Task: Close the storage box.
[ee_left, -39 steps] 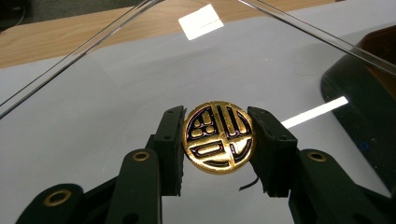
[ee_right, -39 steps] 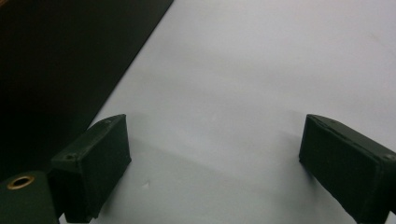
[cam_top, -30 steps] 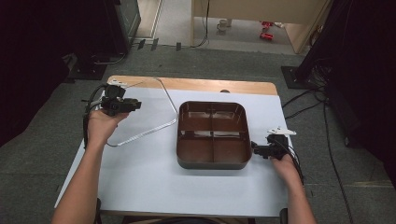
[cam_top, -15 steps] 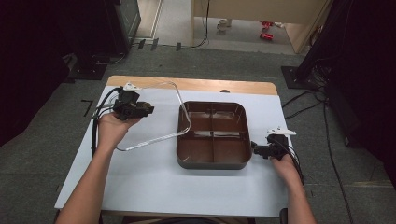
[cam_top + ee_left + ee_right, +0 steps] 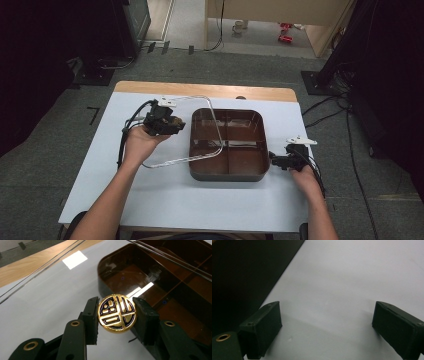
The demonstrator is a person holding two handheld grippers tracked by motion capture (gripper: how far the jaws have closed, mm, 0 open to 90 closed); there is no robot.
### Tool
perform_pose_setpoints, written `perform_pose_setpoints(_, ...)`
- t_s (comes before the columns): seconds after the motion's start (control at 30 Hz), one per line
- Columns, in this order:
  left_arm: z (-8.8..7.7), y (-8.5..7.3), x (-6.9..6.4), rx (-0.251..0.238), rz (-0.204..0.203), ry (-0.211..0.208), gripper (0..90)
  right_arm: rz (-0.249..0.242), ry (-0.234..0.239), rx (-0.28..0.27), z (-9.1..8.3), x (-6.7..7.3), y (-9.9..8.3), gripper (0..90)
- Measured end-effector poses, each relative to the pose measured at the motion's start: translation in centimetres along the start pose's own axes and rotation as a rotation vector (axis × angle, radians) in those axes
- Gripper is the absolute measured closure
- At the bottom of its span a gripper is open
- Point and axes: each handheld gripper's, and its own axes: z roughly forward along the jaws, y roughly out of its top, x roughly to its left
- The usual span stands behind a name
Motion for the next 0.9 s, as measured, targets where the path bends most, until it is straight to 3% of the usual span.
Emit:
perform_pose_setpoints(0.17,0.8,0.5,-1.5,-0.008,0.031,-0.008,59.3,-0.001,0.0,0.0,0.0,0.0,0.0,8.2)
perform_pose_setpoints(0.9,4.3,2.6,-7.1,-0.008,0.093,-0.092,59.3,-0.001,-0.001,-0.002,0.0,0.0,0.0,8.2)
